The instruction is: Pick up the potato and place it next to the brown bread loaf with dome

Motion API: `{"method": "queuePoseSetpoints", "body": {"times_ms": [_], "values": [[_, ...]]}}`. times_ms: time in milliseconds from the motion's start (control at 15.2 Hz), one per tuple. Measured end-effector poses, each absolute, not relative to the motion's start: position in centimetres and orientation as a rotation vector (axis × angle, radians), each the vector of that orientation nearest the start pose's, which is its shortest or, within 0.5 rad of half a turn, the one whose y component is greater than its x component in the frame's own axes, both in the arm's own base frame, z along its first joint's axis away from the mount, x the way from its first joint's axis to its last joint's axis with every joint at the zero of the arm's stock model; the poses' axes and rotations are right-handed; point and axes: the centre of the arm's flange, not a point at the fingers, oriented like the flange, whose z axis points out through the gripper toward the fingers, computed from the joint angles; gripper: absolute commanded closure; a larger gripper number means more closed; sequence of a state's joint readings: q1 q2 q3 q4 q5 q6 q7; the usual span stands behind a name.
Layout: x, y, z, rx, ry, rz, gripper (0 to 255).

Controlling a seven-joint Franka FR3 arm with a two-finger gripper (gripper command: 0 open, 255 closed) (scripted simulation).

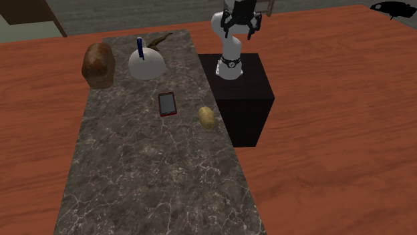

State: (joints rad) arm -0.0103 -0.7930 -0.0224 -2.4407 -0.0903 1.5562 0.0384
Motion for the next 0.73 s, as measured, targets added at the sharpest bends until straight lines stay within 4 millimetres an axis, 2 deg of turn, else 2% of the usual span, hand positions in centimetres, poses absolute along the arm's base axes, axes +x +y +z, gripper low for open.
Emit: {"method": "queuePoseSetpoints", "body": {"times_ms": [66,198,726], "values": [[29.9,-2.1,55.2,-3.212,0.098,0.147,0],[31.2,-2.8,54.5,-3.210,0.085,0.151,0],[38.8,-7.1,49.1,-3.202,0.006,0.174,0]]}}
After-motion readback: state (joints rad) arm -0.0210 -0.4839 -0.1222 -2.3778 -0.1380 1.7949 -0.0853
